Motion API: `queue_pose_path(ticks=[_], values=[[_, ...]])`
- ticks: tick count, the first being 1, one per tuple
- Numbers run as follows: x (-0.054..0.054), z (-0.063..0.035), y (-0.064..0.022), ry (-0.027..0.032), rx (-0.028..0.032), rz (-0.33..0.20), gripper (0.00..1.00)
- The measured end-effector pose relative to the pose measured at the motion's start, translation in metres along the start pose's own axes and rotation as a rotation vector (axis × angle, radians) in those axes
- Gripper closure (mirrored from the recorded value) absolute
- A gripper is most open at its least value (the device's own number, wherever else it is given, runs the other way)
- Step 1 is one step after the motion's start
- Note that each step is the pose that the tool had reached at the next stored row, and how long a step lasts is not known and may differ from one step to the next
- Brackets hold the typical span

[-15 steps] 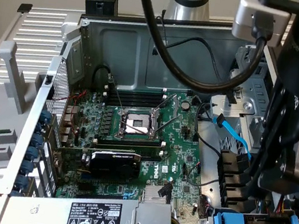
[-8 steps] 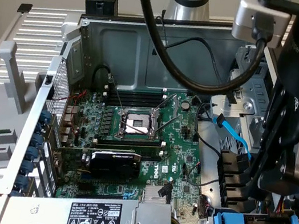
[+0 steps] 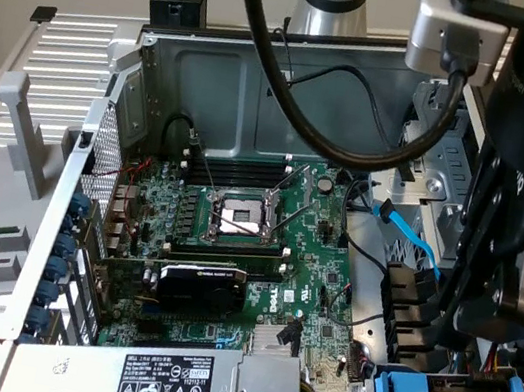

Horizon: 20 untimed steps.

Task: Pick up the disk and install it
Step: 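Insert the first disk wire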

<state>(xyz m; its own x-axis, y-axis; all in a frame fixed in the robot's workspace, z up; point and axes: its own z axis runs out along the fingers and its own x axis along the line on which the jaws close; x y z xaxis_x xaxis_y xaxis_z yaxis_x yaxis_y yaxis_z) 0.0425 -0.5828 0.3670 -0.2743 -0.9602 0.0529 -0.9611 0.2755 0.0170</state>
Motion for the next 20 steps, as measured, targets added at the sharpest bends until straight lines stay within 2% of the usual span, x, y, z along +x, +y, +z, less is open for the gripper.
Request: queue_pose_path(ticks=[9,10,11,12,13,20], values=[[0.0008,0.0,0.0019,0.0,0.0001,0.0,0.69],[0.0008,0.0001,0.0019,0.0,0.0001,0.0,0.71],[0.0008,0.0001,0.002,0.0,0.0001,0.0,0.78],[0.0008,0.0001,0.0021,0.0,0.0001,0.0,0.78],[0.0009,0.0001,0.0021,0.0,0.0001,0.0,0.84],[0.0008,0.0,0.0022,-0.0003,0.0001,0.0,0.84]])
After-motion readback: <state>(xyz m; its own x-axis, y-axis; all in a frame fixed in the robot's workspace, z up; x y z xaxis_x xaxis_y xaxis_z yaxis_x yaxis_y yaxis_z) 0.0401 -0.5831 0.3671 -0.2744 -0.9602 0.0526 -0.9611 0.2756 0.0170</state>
